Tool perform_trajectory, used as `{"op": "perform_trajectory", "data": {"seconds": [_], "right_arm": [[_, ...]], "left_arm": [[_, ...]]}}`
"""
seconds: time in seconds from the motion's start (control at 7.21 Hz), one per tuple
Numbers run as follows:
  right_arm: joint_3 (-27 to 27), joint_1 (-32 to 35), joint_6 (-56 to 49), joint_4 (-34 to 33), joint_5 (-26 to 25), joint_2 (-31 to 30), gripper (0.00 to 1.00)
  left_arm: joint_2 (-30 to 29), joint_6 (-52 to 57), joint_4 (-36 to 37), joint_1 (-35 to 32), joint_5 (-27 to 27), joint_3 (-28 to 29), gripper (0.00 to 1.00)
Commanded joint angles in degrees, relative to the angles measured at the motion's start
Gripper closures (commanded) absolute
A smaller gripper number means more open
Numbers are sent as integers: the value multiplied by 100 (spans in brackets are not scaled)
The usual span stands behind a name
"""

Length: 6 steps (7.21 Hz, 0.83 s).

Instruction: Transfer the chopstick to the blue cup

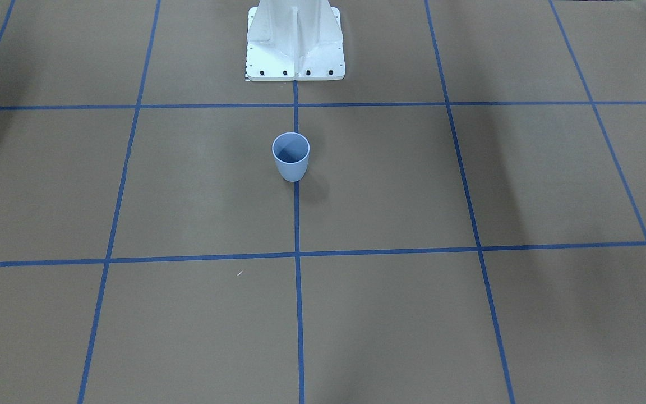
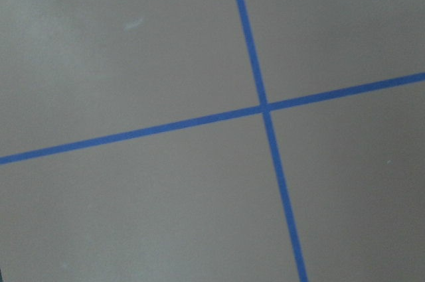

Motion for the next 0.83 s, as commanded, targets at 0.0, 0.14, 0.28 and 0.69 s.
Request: {"op": "perform_trajectory", "data": {"seconds": [0.0,0.14,0.28,0.69], "right_arm": [[-194,73,-171,-103,-442,-114,6],[-221,12,-171,-103,-408,-115,28],[-221,-146,-118,-112,-347,-115,28],[-572,-165,-179,-94,-381,-115,26]], "left_arm": [[170,14,-155,-23,8,-13,2],[222,14,-233,-84,8,-22,2],[380,5,-521,-162,8,-74,2],[548,5,-630,-190,8,-181,2]]}}
